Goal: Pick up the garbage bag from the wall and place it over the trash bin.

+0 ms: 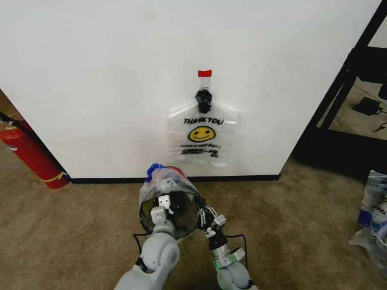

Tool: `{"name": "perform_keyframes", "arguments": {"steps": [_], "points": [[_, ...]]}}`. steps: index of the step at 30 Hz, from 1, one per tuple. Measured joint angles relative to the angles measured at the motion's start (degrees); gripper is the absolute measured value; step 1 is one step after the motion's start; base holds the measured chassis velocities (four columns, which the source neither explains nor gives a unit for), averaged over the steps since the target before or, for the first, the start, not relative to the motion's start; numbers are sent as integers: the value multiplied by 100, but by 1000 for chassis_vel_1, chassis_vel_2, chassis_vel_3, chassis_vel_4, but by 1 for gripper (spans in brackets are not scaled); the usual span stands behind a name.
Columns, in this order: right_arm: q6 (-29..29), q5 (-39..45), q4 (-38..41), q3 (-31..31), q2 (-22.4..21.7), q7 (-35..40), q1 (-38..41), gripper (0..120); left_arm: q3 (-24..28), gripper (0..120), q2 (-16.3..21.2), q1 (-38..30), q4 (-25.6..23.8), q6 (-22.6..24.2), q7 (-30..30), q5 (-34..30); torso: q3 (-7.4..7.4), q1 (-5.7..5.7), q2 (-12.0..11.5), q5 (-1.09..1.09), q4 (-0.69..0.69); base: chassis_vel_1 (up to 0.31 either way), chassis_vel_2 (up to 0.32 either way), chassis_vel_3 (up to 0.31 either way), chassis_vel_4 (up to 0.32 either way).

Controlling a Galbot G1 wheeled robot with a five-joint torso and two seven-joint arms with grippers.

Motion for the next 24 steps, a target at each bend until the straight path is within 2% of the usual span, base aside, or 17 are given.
{"name": "perform_keyframes", "arguments": {"steps": [15,24], "points": [[0,-16,267,-106,-100,-116,-231,1,-244,0,-328,-379,507,-94,17,215,0,0,0,-2,0,0,0,0,0],[0,-20,290,-162,-97,-169,-236,1,-116,0,-409,-442,689,-160,395,279,0,0,0,-8,0,0,0,0,0]]}}
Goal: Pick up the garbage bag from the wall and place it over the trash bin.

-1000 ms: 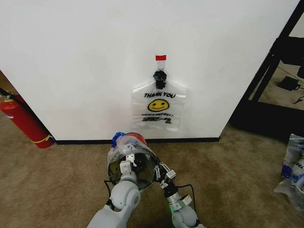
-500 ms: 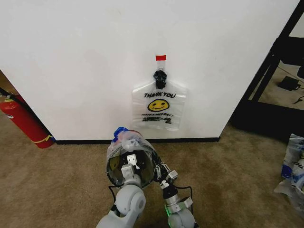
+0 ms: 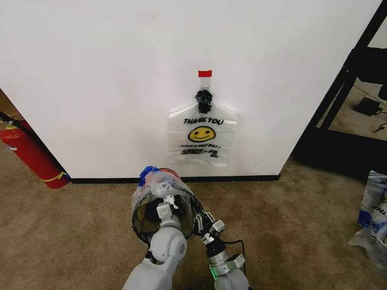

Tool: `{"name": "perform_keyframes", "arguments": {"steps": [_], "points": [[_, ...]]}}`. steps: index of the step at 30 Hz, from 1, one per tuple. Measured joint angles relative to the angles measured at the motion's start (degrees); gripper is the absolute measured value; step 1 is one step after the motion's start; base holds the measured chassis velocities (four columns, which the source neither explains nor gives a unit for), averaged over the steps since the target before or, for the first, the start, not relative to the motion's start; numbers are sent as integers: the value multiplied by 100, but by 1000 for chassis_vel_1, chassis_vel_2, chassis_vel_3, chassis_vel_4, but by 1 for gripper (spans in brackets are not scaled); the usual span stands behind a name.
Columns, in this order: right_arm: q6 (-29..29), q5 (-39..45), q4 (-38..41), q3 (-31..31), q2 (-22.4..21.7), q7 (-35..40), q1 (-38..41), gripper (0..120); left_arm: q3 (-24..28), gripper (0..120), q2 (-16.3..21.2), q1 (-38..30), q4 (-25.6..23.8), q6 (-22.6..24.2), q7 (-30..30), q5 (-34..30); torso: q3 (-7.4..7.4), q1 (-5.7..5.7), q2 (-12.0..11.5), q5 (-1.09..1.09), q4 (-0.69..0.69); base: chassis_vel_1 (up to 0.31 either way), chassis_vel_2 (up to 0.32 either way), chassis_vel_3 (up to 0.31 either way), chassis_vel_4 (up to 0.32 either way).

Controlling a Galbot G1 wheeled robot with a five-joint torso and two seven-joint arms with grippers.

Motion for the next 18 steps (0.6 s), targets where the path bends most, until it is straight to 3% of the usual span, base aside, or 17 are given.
{"name": "perform_keyframes", "arguments": {"steps": [6,18], "points": [[0,3,0,0,10,0,0,1,-35,0,78,-40,-11,-77,110,54,0,0,0,-1,-1,0,0,0,0],[0,87,-38,0,23,-44,14,1,-147,0,380,-239,425,-194,74,133,0,0,0,6,-2,0,0,0,0]]}}
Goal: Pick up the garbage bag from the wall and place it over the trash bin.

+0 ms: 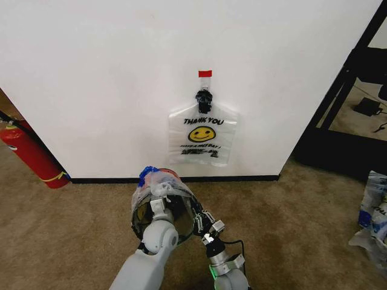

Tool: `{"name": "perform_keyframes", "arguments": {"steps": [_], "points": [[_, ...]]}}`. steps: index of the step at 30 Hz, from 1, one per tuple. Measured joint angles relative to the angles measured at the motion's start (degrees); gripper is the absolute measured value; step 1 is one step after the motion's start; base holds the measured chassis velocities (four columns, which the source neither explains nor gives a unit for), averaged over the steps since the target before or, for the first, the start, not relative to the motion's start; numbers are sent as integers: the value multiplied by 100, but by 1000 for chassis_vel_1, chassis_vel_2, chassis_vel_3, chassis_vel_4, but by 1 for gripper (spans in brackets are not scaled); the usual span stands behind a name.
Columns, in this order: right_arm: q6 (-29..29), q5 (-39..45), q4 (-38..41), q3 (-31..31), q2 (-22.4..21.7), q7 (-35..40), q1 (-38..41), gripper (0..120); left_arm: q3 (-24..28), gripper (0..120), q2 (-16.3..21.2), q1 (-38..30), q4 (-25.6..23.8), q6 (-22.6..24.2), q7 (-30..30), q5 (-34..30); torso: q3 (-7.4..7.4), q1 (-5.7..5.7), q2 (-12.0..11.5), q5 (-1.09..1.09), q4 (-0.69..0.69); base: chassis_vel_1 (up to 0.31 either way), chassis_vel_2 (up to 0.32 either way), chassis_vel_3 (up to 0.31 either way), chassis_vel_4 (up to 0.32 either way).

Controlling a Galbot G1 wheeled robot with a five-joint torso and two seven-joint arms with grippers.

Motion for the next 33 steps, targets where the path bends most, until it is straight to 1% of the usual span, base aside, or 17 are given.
{"name": "perform_keyframes", "arguments": {"steps": [5,9,10,12,13,16,20,23,25,33], "points": [[0,37,0,-3,15,18,30,1,215,0,-54,108,-107,23,17,-10,0,0,0,0,1,0,0,0,0],[0,49,0,-11,15,13,30,1,290,0,-95,9,-158,47,71,-77,0,0,0,0,1,0,0,0,0],[0,53,1,-11,15,-29,22,1,300,0,-109,-156,-107,19,114,-119,0,0,0,1,2,0,0,0,0],[0,55,0,-11,15,-42,20,1,299,0,-109,-189,-84,9,124,-125,0,0,0,1,2,0,0,0,0],[0,64,-20,-10,15,-118,10,1,290,0,-100,-307,16,-19,152,-161,0,0,0,1,4,0,0,0,0],[0,79,-75,26,8,-263,-41,1,177,0,-61,-461,200,-71,160,-216,0,0,0,1,1,0,0,0,0],[1,90,-79,51,0,-317,-72,1,60,0,22,-488,262,-102,165,-233,0,0,0,3,0,0,0,0,0],[0,103,-79,71,-6,-330,-87,1,-24,0,176,-375,194,-108,172,-250,0,0,0,5,1,0,0,0,0],[0,119,-70,73,-7,-327,-89,1,-30,0,212,-278,119,-109,180,-250,0,0,0,5,1,0,0,0,0],[-58,304,54,44,-9,-229,-85,1,130,0,143,32,-4,-116,259,-234,0,0,0,-4,2,0,0,0,0]]}}
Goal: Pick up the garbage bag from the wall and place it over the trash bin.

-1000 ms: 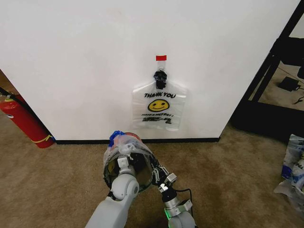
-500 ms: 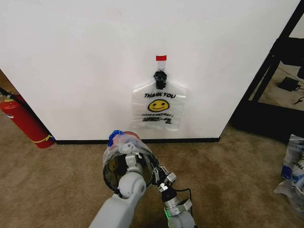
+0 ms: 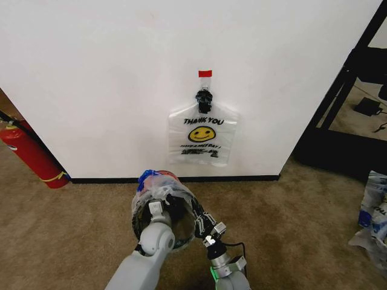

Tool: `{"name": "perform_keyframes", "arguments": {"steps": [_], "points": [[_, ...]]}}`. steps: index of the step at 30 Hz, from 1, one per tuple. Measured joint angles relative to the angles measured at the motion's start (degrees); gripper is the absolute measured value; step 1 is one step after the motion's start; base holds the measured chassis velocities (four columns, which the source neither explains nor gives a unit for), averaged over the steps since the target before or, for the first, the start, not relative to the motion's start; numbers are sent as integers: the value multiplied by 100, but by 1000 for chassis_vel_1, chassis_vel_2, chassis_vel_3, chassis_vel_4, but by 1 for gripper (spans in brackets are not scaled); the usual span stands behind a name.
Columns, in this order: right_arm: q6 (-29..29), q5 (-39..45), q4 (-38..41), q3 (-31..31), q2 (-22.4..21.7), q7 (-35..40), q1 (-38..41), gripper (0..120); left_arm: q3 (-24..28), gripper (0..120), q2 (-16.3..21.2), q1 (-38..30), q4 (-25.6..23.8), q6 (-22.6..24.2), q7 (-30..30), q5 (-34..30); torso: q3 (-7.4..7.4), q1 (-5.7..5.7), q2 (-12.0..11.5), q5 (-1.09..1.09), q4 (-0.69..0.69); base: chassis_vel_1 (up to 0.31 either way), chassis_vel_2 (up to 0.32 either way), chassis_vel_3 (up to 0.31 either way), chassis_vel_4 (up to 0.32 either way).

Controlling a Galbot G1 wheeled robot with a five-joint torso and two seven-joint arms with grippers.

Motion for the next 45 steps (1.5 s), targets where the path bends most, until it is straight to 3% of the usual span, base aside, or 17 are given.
{"name": "perform_keyframes", "arguments": {"steps": [14,18,27,30,38,41,42,45], "points": [[6,7,-2,-4,-3,-171,-118,1,173,0,-266,-130,-167,-108,290,21,0,0,0,-2,0,0,0,0,0],[4,-20,12,-4,-4,-56,-130,1,162,0,-182,40,-186,-133,314,116,0,0,0,-2,0,0,0,0,0],[30,-231,2,-5,-4,572,-71,1,214,0,25,575,-715,-137,339,336,0,0,0,6,-3,0,0,0,0],[-6,-344,-30,-13,-2,977,2,1,264,0,137,845,-1037,-147,345,446,-1,0,0,17,-3,0,0,0,0],[-170,-348,-105,-56,23,1453,124,1,327,0,417,1496,-1810,-377,559,943,0,0,0,11,-1,0,0,0,0],[-302,-334,-59,-28,55,1697,165,1,256,2,785,2003,-2495,-452,860,1200,0,0,0,10,0,0,0,0,0],[-302,-334,-59,-28,55,1697,165,1,256,2,785,2003,-2495,-452,860,1200,0,0,0,10,0,0,0,0,0],[-510,-23,207,4,37,1818,158,1,95,12,1151,2552,-2966,-630,1091,1615,-1,0,0,11,3,0,0,0,0]]}}
